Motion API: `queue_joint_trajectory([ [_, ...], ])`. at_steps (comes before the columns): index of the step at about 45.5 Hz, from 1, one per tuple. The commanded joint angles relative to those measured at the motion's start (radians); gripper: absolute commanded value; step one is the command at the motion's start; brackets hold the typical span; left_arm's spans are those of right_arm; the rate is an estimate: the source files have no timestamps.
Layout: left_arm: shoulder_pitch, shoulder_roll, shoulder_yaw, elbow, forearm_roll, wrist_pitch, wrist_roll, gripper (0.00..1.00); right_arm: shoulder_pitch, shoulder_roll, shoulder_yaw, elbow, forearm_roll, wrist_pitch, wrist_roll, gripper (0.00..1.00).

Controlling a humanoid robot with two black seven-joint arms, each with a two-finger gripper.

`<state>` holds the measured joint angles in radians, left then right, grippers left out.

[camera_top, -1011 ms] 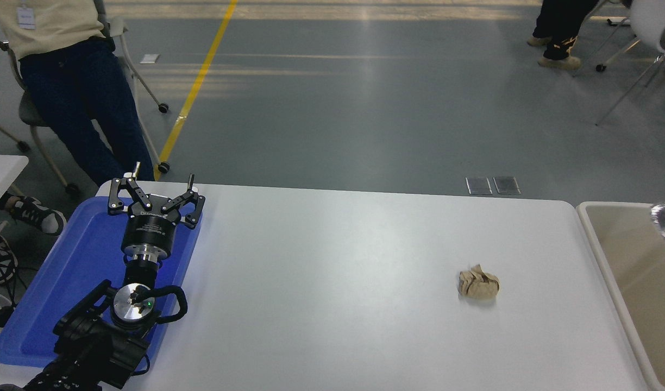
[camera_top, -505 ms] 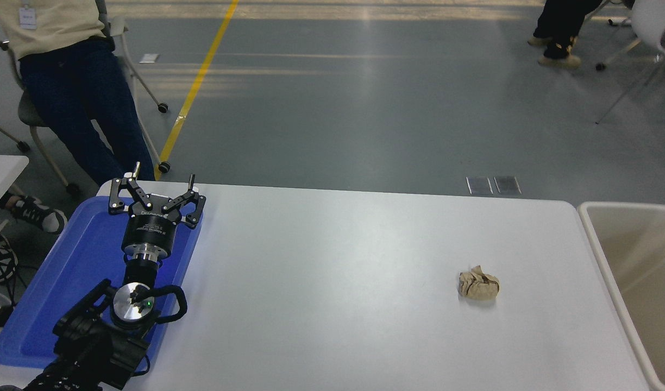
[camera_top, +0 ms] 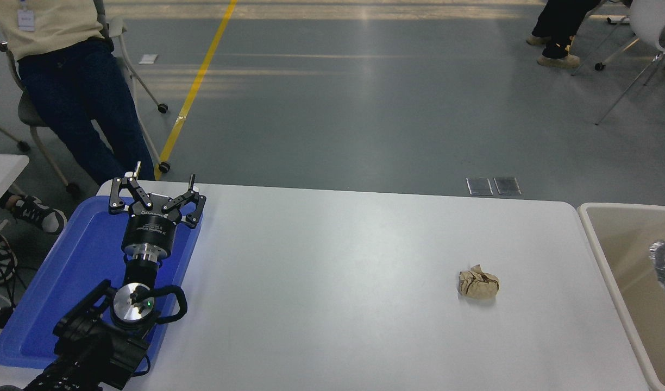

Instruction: Pick up foil plate and place in dustbin

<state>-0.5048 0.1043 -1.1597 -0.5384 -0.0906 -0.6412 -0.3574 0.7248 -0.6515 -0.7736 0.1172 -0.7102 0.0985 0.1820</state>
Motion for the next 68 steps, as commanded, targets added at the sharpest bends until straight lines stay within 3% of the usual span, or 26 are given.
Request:
queue_joint_trajectory([
  [1,-0.001,-0.001,0.000,0.000,0.000,0.000,0.000,1.00,-0.062,0.056,0.002,-0.050,0.043,-0.066,-0.015,0.00],
  [12,-0.001,-0.002,0.000,0.000,-0.001,0.001,0.000,1.00,-0.064,0.065,0.003,-0.050,0.044,-0.088,-0.015,0.00],
  [13,-0.001,-0.002,0.000,0.000,-0.001,0.001,0.000,1.00,-0.064,0.064,0.003,-0.050,0.044,-0.088,-0.015,0.05],
  [14,-0.001,-0.002,0.000,0.000,0.000,0.003,0.000,1.00,-0.064,0.064,0.003,-0.050,0.044,-0.088,-0.015,0.25],
  [16,-0.001,-0.002,0.000,0.000,0.000,0.003,0.000,1.00,-0.064,0.064,0.010,-0.050,0.046,-0.088,-0.013,0.75],
  [17,-0.001,-0.002,0.000,0.000,-0.001,0.003,0.000,1.00,-0.064,0.064,0.013,-0.050,0.048,-0.088,-0.013,0.88],
  [23,-0.001,-0.002,0.000,0.000,-0.001,0.003,0.000,1.00,-0.064,0.064,0.013,-0.050,0.080,-0.082,-0.012,0.96],
  [35,-0.001,-0.002,0.000,0.000,-0.001,0.003,0.000,1.00,-0.044,0.072,0.014,-0.041,0.083,-0.053,0.031,0.98],
  [45,-0.001,-0.002,0.000,0.000,-0.001,0.003,0.000,1.00,0.053,0.118,0.017,-0.034,0.124,0.062,0.068,0.98],
  [68,-0.001,-0.002,0.000,0.000,-0.001,0.003,0.000,1.00,0.312,0.125,0.003,0.096,0.113,0.191,0.067,0.98],
])
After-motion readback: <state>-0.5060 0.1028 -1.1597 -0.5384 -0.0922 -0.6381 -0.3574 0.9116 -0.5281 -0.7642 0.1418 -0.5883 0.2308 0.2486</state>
